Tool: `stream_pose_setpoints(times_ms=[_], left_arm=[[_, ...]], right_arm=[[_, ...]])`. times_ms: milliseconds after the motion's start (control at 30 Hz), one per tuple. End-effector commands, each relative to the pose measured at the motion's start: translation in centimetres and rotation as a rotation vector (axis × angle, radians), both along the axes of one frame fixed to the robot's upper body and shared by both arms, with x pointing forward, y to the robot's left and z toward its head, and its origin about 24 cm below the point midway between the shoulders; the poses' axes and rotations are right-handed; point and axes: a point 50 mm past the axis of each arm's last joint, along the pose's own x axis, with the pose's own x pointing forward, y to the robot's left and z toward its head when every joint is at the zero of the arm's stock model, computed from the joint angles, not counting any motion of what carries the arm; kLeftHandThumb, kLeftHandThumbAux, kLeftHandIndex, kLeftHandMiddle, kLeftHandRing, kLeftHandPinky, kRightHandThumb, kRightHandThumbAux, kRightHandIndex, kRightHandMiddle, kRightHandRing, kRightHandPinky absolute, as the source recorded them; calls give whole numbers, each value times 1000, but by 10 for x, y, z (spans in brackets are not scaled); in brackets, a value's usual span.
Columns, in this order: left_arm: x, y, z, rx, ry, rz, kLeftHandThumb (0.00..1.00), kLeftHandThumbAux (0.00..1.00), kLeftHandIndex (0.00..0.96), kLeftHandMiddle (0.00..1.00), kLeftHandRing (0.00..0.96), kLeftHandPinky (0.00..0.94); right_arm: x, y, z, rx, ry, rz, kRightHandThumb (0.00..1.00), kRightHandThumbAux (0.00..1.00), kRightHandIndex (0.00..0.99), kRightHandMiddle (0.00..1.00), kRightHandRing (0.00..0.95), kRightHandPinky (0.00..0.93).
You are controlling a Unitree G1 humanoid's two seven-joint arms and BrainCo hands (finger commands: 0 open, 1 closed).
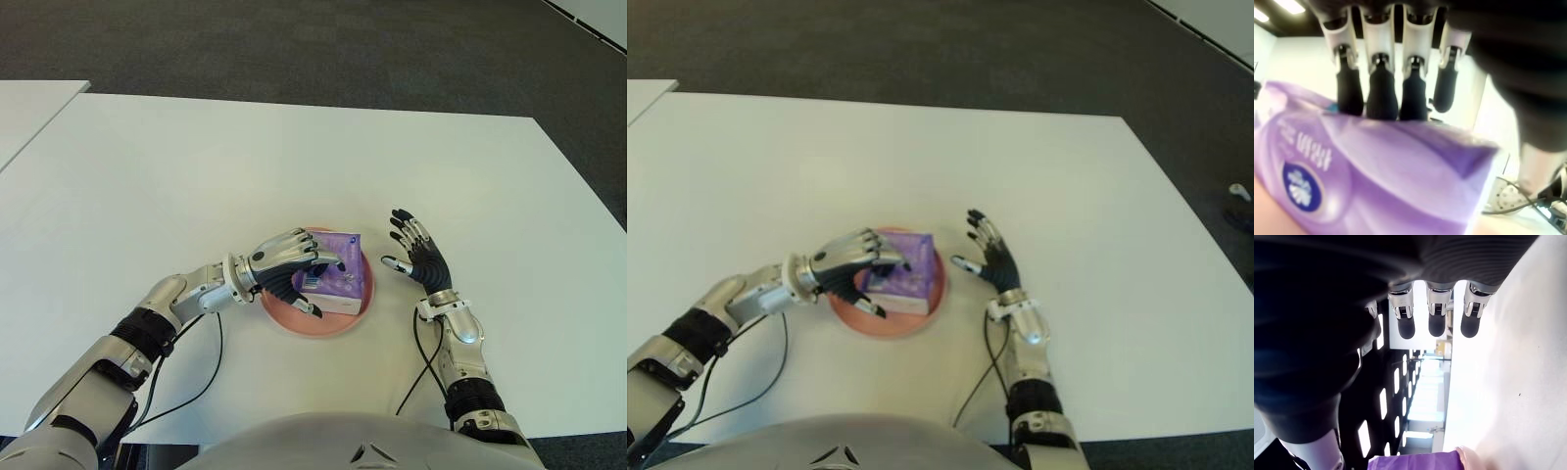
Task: Put the tissue paper into the plate.
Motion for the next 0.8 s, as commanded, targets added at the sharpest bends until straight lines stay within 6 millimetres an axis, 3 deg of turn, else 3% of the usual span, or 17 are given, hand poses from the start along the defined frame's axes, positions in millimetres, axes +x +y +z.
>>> stream_pose_setpoints(times_ms=[33, 133, 433, 800], left_arm=[[-3, 8, -1, 166, 54, -22, 107, 469, 61, 75, 47, 38], [-4, 9, 0, 229, 80, -31, 77, 394, 19, 24, 15, 12], [-3, 10, -2, 268, 89, -6, 109, 239, 0, 0, 0, 0], [-2, 13, 2, 256, 82, 8, 134, 189, 0, 0, 0, 0]], right_arm=[[-29, 6, -40, 72, 190, -33, 0, 802, 0, 0, 0, 0], [-29, 6, -40, 82, 192, -35, 0, 807, 0, 0, 0, 2], [-30, 4, -42, 99, 230, -62, 0, 816, 0, 0, 0, 0], [-31, 4, -41, 79, 226, -58, 0, 804, 0, 0, 0, 0]])
